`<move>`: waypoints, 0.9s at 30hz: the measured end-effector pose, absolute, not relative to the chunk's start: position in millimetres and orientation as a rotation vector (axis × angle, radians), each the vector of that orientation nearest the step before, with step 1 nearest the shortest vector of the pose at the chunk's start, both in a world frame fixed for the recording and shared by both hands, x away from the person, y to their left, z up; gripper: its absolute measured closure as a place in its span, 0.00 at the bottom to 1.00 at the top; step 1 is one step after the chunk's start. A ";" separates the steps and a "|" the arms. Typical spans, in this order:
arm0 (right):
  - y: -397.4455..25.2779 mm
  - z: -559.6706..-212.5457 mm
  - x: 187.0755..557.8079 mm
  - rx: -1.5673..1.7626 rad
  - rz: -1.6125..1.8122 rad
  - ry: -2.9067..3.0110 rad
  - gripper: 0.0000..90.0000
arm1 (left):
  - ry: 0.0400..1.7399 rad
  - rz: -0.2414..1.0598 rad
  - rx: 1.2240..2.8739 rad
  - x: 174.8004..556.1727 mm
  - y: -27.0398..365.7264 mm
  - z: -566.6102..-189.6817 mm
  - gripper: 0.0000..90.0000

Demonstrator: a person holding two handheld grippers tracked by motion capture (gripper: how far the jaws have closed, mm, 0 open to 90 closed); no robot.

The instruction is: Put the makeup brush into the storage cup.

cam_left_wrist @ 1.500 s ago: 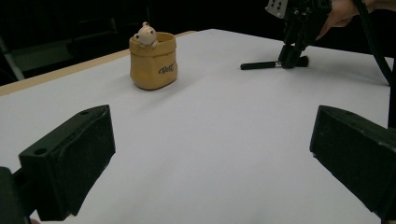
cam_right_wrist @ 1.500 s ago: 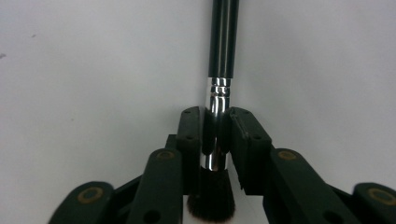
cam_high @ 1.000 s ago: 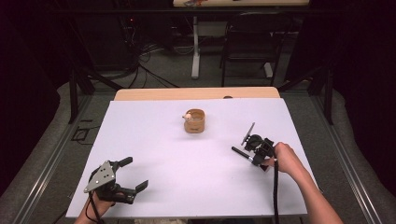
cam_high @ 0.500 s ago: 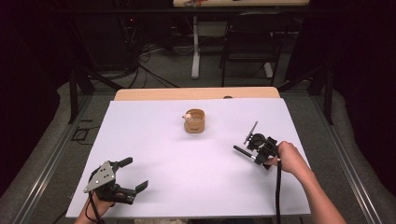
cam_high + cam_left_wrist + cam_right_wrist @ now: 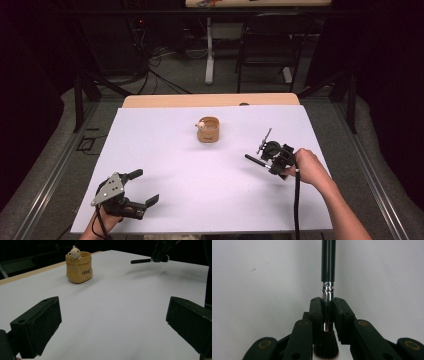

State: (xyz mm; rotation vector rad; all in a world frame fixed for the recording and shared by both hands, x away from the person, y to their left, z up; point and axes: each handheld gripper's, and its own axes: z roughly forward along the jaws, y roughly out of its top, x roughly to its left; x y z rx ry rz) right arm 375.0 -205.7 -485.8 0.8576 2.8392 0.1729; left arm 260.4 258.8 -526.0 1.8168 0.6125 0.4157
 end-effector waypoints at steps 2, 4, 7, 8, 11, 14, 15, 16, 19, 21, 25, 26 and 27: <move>-203.1 -484.5 374.0 0.846 0.166 2.846 0.86 | 0.617 0.417 1.819 260.1 258.6 -525.9 0.00; -201.6 -484.0 373.6 0.840 0.169 2.854 0.86 | 0.621 0.417 1.822 260.0 258.4 -525.9 0.00; -197.8 -482.4 372.4 0.822 0.177 2.856 0.86 | 0.615 0.406 1.834 260.7 258.0 -526.1 0.00; -195.1 -480.1 371.9 0.809 0.172 2.861 0.86 | 0.614 0.405 1.834 260.7 257.8 -525.9 0.00; -192.6 -478.6 371.7 0.783 0.182 2.862 0.86 | 0.616 0.407 1.836 260.9 257.5 -526.2 0.00; -186.3 -476.4 369.8 0.753 0.208 2.866 0.86 | 0.613 0.401 1.843 261.2 257.5 -526.1 0.00; -186.3 -476.4 369.8 0.753 0.208 2.866 0.86 | 0.613 0.399 1.843 261.2 257.4 -526.1 0.00; -182.7 -475.9 368.8 0.740 0.208 2.870 0.86 | 0.617 0.401 1.847 261.0 257.2 -526.1 0.00; -179.0 -474.9 368.1 0.717 0.193 2.883 0.86 | 0.617 0.397 1.850 260.9 256.9 -526.0 0.00; -175.4 -475.2 367.1 0.697 0.209 2.883 0.86 | 0.611 0.387 1.851 261.3 256.7 -526.1 0.00; -164.7 -475.1 364.4 0.622 0.204 2.914 0.86 | 0.615 0.396 1.859 261.4 256.0 -526.2 0.00; -162.4 -475.2 364.0 0.599 0.210 2.915 0.86 | 0.615 0.396 1.859 261.4 256.0 -526.2 0.00; -160.1 -474.9 363.4 0.589 0.207 2.917 0.86 | 0.611 0.400 1.862 261.6 255.8 -526.0 0.00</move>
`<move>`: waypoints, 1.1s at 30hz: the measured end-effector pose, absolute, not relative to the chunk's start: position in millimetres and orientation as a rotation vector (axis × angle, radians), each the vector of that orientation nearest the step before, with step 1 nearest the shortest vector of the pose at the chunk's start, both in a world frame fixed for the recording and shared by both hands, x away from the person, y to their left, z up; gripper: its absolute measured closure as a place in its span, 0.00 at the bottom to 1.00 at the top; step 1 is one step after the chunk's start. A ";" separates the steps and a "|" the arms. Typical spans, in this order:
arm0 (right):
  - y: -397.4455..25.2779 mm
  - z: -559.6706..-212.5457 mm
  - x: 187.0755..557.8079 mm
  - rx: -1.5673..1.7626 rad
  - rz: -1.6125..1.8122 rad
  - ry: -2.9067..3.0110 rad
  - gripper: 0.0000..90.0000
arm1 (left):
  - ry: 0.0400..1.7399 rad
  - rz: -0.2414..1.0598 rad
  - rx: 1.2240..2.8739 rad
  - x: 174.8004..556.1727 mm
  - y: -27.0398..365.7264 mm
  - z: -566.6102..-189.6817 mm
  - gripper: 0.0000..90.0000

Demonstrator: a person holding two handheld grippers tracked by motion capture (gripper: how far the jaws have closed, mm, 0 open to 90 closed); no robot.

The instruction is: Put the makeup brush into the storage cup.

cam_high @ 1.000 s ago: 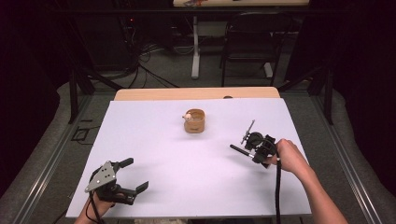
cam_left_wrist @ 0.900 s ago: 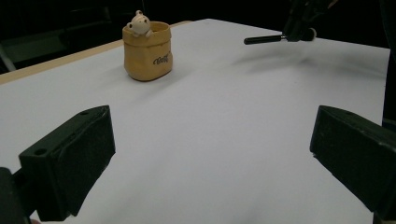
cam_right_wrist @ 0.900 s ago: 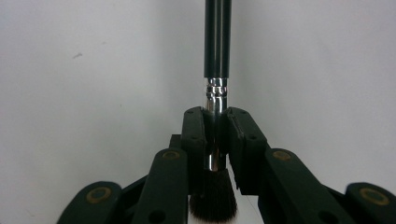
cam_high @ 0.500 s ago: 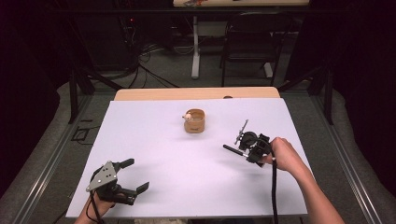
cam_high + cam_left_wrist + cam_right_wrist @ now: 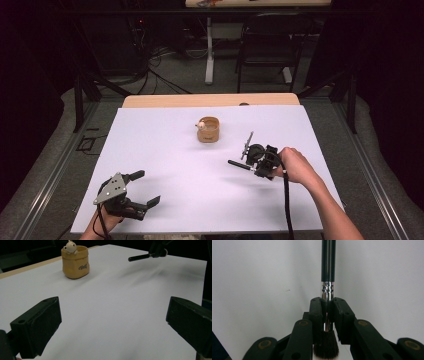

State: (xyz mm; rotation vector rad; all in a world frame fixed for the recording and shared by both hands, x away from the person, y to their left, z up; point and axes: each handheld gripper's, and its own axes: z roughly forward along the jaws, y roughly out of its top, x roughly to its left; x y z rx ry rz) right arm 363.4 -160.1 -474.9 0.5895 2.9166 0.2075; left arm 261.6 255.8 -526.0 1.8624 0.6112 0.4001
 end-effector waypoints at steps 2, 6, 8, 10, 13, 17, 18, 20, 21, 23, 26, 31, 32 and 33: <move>-155.0 -474.4 362.7 0.565 0.199 2.921 0.86 | 0.604 0.395 1.868 261.8 255.4 -525.7 0.00; -145.1 -473.9 361.8 0.520 0.209 2.928 0.86 | 0.606 0.394 1.877 262.2 253.9 -525.5 0.00; -140.2 -472.4 361.3 0.497 0.211 2.932 0.86 | 0.599 0.421 1.884 262.6 252.8 -524.1 0.00; -137.9 -471.8 361.2 0.471 0.212 2.934 0.86 | 0.594 0.443 1.881 263.1 250.9 -521.6 0.00; -127.0 -471.0 357.8 0.390 0.209 2.943 0.86 | 0.617 0.431 1.924 268.0 242.9 -518.8 0.00; -118.2 -472.4 355.0 0.330 0.211 2.951 0.86 | 0.602 0.396 1.992 273.8 232.2 -516.6 0.00; -118.2 -472.4 355.0 0.330 0.211 2.951 0.86 | 0.602 0.396 1.992 273.8 232.2 -516.6 0.00; -113.4 -473.2 353.7 0.298 0.203 2.956 0.86 | 0.591 0.385 2.031 278.1 226.0 -513.7 0.00; -112.0 -473.5 353.3 0.286 0.206 2.958 0.86 | 0.589 0.382 2.028 279.0 224.1 -512.9 0.01; -109.3 -473.4 352.1 0.268 0.207 2.959 0.86 | 0.581 0.373 2.051 281.8 220.3 -510.2 0.03; -107.4 -472.4 350.3 0.267 0.207 2.960 0.86 | 0.587 0.349 2.076 286.1 215.0 -507.1 0.04; -105.7 -471.5 348.1 0.253 0.212 2.953 0.86 | 0.584 0.319 2.207 300.3 192.5 -500.2 0.05; -105.9 -471.7 348.0 0.248 0.214 2.956 0.86 | 0.572 0.309 2.235 302.7 188.3 -499.9 0.05; -105.9 -472.0 347.3 0.239 0.217 2.951 0.86 | 0.565 0.306 2.253 304.4 183.9 -500.0 0.04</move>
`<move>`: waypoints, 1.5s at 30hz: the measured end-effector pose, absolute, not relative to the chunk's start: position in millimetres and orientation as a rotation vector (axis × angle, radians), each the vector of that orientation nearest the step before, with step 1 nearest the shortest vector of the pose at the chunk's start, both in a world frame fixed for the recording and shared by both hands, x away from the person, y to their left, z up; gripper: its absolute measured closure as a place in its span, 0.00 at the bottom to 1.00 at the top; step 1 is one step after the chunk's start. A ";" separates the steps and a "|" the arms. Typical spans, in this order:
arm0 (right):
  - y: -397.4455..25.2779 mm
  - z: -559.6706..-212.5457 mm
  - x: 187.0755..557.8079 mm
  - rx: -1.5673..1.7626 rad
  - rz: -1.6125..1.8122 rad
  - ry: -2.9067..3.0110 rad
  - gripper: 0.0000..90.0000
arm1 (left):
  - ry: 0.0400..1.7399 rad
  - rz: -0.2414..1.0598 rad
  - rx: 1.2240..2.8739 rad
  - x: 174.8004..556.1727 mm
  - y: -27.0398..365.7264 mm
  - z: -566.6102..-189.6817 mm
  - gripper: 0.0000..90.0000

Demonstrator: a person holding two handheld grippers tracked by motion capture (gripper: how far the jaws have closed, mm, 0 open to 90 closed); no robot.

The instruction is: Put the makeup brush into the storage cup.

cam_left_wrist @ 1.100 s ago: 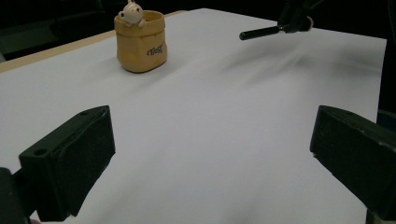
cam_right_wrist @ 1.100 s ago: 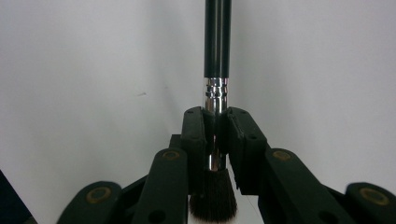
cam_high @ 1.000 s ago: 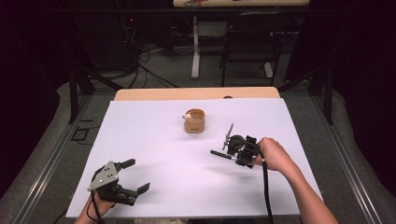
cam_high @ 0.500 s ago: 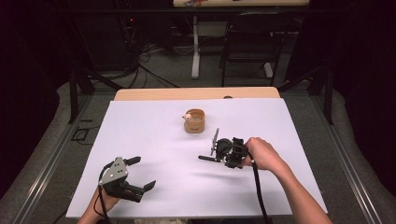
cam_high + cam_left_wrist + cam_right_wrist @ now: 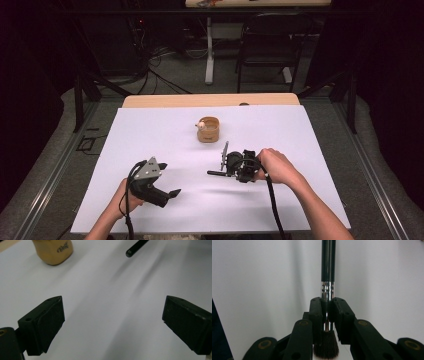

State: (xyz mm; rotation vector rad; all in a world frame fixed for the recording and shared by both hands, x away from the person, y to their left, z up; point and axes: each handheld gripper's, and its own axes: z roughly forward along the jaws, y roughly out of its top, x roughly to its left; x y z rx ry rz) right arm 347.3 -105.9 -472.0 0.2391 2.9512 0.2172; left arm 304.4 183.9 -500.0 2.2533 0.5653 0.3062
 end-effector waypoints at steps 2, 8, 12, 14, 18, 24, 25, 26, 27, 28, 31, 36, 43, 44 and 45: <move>-106.1 -471.8 346.4 0.222 0.217 2.951 0.86 | 0.538 0.293 2.298 307.8 175.7 -499.7 0.04; -105.9 -471.4 345.7 0.199 0.213 2.946 0.86 | 0.470 0.265 2.361 315.5 157.7 -495.4 0.02; -105.0 -471.9 344.8 0.187 0.200 2.944 0.86 | 0.447 0.250 2.377 318.3 151.0 -494.2 0.00; -105.0 -472.4 344.3 0.170 0.201 2.943 0.86 | 0.430 0.240 2.390 321.4 145.7 -493.8 0.00; -103.8 -473.3 344.0 0.160 0.204 2.933 0.86 | 0.411 0.254 2.415 326.3 138.7 -495.0 0.00; -100.9 -474.5 343.1 0.133 0.197 2.933 0.86 | 0.390 0.227 2.421 332.9 130.4 -495.1 0.00; -100.5 -474.4 342.6 0.132 0.202 2.931 0.86 | 0.390 0.227 2.421 332.9 130.4 -495.1 0.00; -100.2 -474.4 342.3 0.128 0.204 2.931 0.86 | 0.385 0.227 2.420 334.2 127.6 -495.0 0.00; -100.2 -474.4 342.3 0.128 0.204 2.931 0.86 | 0.385 0.227 2.420 334.2 127.6 -495.0 0.00; -100.0 -474.2 342.0 0.121 0.202 2.928 0.86 | 0.381 0.223 2.418 335.0 126.3 -495.3 0.00; -100.5 -474.1 341.2 0.123 0.202 2.921 0.86 | 0.369 0.214 2.425 336.9 122.6 -496.1 0.00; -101.3 -472.5 339.6 0.108 0.206 2.917 0.86 | 0.328 0.151 2.416 340.8 114.1 -495.2 0.00; -99.9 -472.1 338.3 0.091 0.209 2.906 0.86 | 0.280 0.119 2.443 342.8 103.8 -496.1 0.00; -99.8 -472.1 338.1 0.093 0.209 2.905 0.86 | 0.279 0.119 2.441 342.9 102.7 -496.4 0.00; -99.8 -472.1 338.1 0.093 0.209 2.905 0.86 | 0.279 0.119 2.441 342.9 102.7 -496.4 0.00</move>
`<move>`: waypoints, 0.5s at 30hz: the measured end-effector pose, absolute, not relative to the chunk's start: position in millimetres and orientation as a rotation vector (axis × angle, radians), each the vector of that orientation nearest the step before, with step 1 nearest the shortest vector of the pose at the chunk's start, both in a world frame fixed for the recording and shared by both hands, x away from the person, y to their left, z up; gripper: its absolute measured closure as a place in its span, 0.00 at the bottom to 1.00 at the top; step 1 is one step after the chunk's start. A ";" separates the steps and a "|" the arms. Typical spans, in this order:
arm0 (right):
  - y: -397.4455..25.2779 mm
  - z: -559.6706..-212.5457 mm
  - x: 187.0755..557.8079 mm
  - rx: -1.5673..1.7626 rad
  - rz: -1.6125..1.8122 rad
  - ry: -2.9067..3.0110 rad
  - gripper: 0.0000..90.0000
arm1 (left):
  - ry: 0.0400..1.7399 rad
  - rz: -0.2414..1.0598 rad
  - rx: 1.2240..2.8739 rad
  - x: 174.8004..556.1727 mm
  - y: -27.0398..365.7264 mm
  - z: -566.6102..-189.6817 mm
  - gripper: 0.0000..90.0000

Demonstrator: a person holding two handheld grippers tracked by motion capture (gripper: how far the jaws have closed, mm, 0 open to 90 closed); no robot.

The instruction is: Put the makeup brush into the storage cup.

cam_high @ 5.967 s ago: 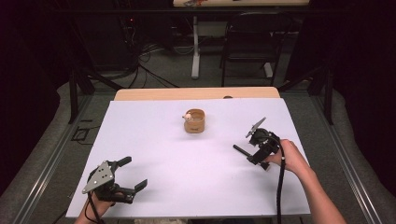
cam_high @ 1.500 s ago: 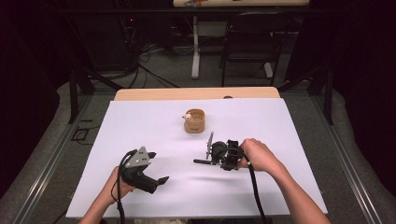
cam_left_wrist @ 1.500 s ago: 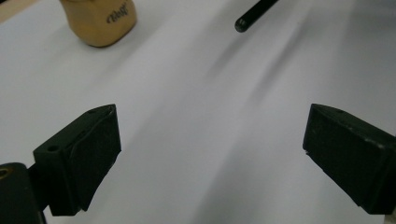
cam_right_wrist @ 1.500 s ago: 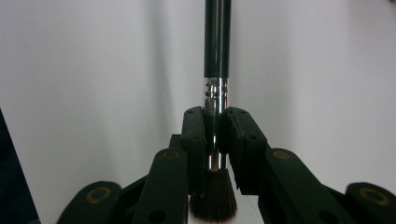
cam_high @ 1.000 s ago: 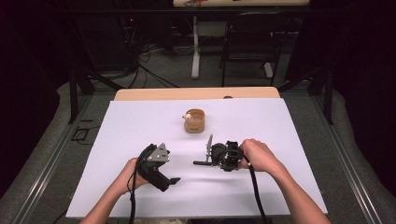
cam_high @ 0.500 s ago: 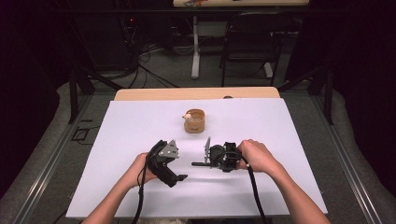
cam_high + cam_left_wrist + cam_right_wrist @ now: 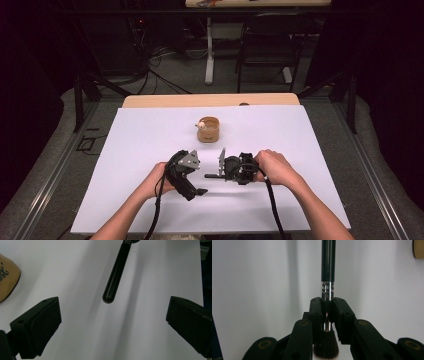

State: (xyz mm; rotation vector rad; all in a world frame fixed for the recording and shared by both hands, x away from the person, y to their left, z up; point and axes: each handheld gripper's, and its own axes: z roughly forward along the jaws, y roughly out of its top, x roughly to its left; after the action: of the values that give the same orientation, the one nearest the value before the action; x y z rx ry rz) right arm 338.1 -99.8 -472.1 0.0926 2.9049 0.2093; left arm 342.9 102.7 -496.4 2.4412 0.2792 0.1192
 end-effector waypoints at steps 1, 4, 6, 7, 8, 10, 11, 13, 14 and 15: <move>-99.5 -472.3 337.9 0.089 0.206 2.906 0.86 | 0.275 0.125 2.446 343.4 101.3 -496.2 0.00; -98.9 -472.6 337.3 0.096 0.212 2.910 0.86 | 0.276 0.127 2.446 343.7 100.8 -496.4 0.00; -98.3 -473.1 337.2 0.095 0.216 2.910 0.86 | 0.284 0.132 2.454 344.4 100.6 -497.4 0.00; -98.1 -473.6 337.0 0.090 0.209 2.912 0.86 | 0.289 0.128 2.453 344.3 100.6 -498.0 0.00; -97.5 -474.2 337.0 0.087 0.208 2.911 0.86 | 0.297 0.137 2.454 344.4 100.3 -498.8 0.00; -97.0 -474.4 336.6 0.077 0.207 2.910 0.86 | 0.297 0.140 2.451 344.5 100.3 -498.8 0.03; -96.4 -474.4 336.2 0.081 0.212 2.907 0.86 | 0.295 0.141 2.448 344.6 100.2 -498.8 0.03; -95.4 -474.3 335.2 0.070 0.209 2.906 0.86 | 0.287 0.140 2.445 344.2 99.9 -498.6 0.13; -94.9 -474.1 334.8 0.075 0.212 2.906 0.86 | 0.288 0.143 2.441 343.8 99.4 -499.0 0.19; -93.9 -474.5 334.3 0.059 0.202 2.903 0.86 | 0.281 0.139 2.434 343.7 99.2 -499.1 0.25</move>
State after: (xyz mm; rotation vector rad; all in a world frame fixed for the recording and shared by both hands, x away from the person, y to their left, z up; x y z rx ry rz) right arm 334.3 -93.9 -474.5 0.0592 2.9027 0.2016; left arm 343.7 99.2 -499.1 2.4344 0.2809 0.1390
